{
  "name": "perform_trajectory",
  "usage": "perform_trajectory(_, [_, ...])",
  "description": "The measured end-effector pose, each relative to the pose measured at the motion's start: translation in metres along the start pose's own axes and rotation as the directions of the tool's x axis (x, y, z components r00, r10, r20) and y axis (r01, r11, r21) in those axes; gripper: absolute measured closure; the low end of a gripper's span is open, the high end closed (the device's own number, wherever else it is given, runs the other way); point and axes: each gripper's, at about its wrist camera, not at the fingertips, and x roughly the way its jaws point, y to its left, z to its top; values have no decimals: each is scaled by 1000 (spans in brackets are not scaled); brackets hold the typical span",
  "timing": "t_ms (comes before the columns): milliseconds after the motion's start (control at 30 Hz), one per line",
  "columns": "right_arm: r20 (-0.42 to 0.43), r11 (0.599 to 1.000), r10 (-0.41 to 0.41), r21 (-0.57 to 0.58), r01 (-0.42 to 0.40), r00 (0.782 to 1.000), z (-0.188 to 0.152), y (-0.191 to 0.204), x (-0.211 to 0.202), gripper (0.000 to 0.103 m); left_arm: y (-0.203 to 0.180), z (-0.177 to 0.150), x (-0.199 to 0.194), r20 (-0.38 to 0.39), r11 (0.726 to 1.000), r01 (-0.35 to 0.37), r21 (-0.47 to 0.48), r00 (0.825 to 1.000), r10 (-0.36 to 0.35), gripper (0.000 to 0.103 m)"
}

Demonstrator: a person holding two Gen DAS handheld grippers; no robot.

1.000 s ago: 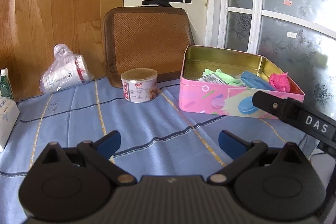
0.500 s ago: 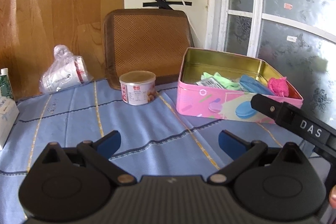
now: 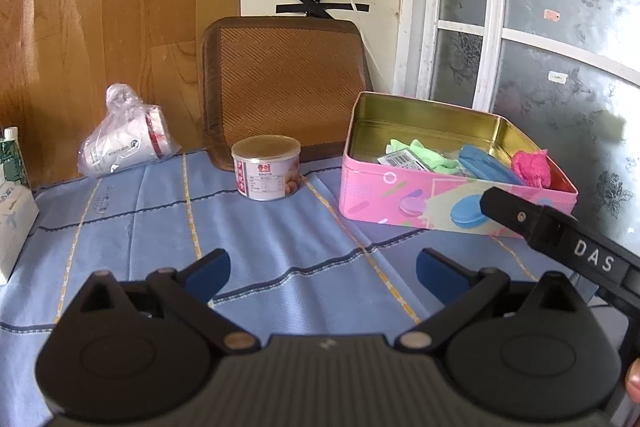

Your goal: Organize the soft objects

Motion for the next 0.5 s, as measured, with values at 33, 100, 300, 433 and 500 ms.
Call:
perform_trajectory(33, [-1,1000,1,-1,-1,1000,0,0,0,0,0,0,-1,5,1000,-5,2,1000,5,0])
perform_trajectory(100, [-5,1000,4,-3,-4,1000,-1,1,0,0,0,0,-2,13,1000,-10,9,1000,10,0])
perform_trajectory(300, [-15,1000,10,-9,-10,1000,-2,3,1,0,-4,-1,-7,31,999,-9,45,999,7,0])
perform_trajectory(433, [-13,1000,10,-10,-10,1000,-2,3,1,0,-4,0,-6,21,999,0,52,1000,-2,0])
perform_trajectory(500, [-11,1000,9,-11,-9,1000,-2,3,1,0,-3,0,-5,12,999,7,44,1000,-7,0])
